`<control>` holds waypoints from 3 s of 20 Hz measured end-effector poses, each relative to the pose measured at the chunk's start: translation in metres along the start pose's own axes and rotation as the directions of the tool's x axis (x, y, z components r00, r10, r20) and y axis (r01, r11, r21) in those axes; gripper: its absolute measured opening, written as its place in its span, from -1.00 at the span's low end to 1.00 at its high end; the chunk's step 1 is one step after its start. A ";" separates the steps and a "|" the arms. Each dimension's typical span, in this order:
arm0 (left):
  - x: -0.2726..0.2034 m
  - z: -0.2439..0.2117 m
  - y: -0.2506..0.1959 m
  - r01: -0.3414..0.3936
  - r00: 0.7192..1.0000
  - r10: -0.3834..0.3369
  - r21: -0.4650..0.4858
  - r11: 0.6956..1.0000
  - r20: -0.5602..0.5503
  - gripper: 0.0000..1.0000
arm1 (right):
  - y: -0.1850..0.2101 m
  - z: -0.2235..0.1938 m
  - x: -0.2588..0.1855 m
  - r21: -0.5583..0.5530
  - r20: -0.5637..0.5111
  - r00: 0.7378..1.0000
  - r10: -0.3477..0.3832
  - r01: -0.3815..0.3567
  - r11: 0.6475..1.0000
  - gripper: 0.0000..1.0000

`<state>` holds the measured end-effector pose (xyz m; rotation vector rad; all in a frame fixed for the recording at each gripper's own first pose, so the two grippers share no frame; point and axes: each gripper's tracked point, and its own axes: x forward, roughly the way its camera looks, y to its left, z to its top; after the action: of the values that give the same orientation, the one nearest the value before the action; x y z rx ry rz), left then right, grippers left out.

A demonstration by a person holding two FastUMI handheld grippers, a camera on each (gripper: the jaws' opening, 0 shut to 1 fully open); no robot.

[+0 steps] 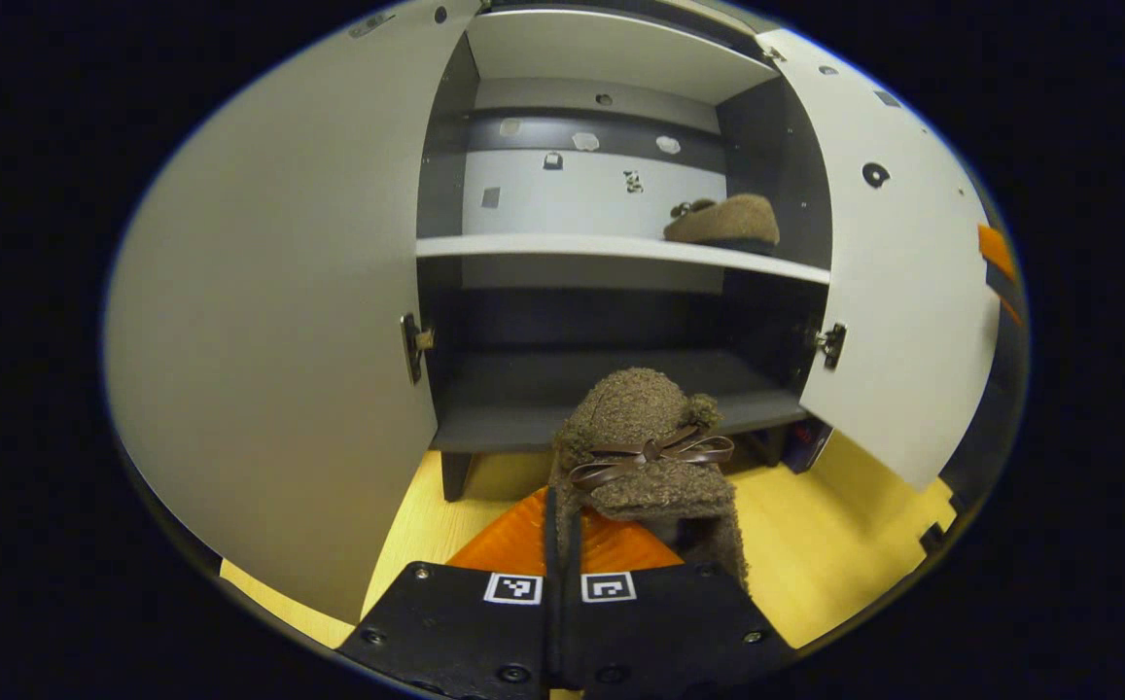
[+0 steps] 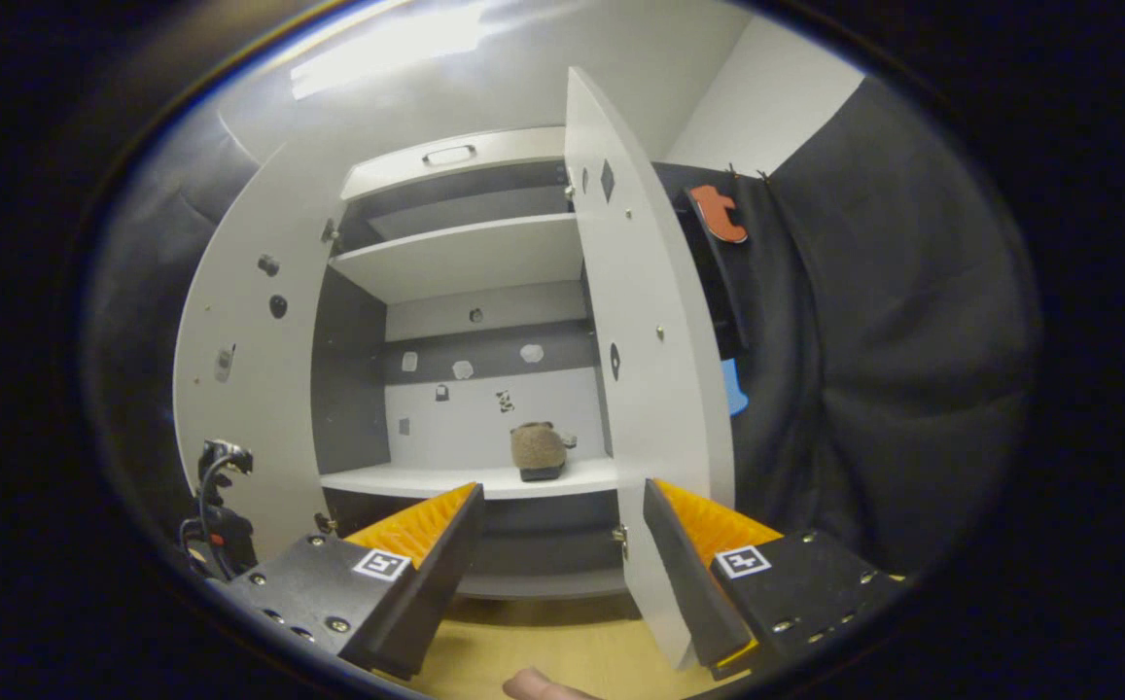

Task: Grab one shoe with the right hand and put it into the shoe cabinet, grab the other shoe with the left hand and put it into the shoe cabinet; then close the right door with the right hand and the left door with the left hand.

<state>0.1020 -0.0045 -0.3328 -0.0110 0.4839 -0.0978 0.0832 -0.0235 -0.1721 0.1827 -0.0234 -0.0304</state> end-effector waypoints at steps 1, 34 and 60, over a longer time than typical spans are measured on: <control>-0.002 0.014 -0.001 0.001 1.000 -0.001 0.002 1.000 0.021 -0.99 | -0.002 0.003 0.001 0.003 0.002 1.000 -0.001 0.001 1.000 0.96; 0.238 0.260 -0.022 -0.052 0.978 0.081 -0.152 0.987 0.191 -0.99 | 0.030 0.005 0.039 -0.052 -0.006 0.989 0.146 -0.146 0.988 0.96; 0.249 0.249 -0.018 -0.039 0.995 0.036 -0.030 0.999 -0.090 0.81 | 0.041 0.005 -0.012 -0.051 -0.039 0.989 0.145 -0.147 0.988 0.96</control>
<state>0.4358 -0.0496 -0.2273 -0.0289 0.5750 -0.0539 0.0721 0.0166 -0.1602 0.1277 -0.0012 0.1182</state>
